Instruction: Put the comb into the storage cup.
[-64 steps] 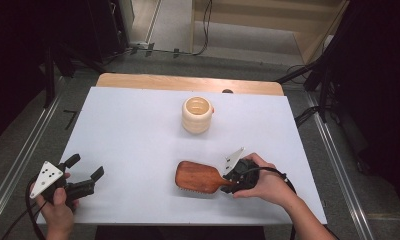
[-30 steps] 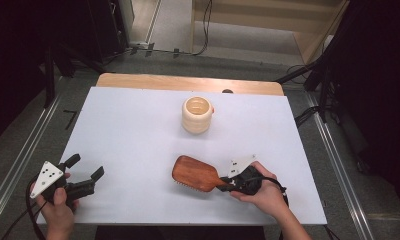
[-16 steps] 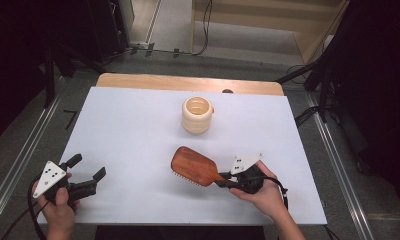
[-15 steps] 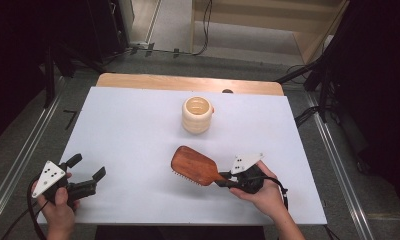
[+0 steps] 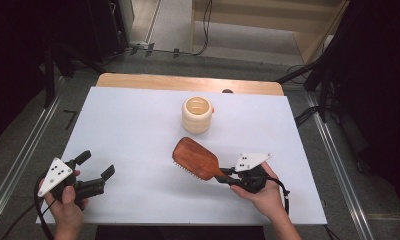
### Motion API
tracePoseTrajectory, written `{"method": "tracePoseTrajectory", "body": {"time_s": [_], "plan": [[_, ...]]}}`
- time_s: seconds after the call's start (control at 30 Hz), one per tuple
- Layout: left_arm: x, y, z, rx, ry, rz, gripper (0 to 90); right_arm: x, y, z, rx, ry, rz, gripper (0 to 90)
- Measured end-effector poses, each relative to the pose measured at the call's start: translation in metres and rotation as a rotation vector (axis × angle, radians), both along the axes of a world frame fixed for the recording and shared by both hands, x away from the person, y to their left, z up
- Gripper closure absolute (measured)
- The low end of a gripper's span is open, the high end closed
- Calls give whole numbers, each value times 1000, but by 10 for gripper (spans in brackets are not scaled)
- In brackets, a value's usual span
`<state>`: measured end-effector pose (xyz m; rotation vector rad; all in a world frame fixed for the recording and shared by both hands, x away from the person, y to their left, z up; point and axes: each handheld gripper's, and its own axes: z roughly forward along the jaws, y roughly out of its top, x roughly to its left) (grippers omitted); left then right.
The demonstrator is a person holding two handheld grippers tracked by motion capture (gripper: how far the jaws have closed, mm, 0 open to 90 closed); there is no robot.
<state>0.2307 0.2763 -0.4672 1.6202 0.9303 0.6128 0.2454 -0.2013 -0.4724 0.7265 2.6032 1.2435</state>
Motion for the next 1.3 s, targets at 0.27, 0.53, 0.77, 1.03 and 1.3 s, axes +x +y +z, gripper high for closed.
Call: {"method": "tracePoseTrajectory", "body": {"time_s": [0.27, 0.53, 0.77, 1.03, 1.3], "plan": [[-1, -28, 11, -12, -5, -64, 57, -3, -4, 2, 43, -26, -27, 703], [3, -56, 20, -19, -1, -121, 57, -7, -4, 2, 89, -52, -52, 702], [9, -79, 27, -18, 8, -158, 57, -10, -5, 4, 136, -79, -85, 702], [14, -104, 34, -5, 11, -210, 57, -11, -8, 3, 171, -98, -111, 703], [19, -130, 41, -7, 5, -258, 57, -13, -7, 1, 193, -112, -126, 702]]}}
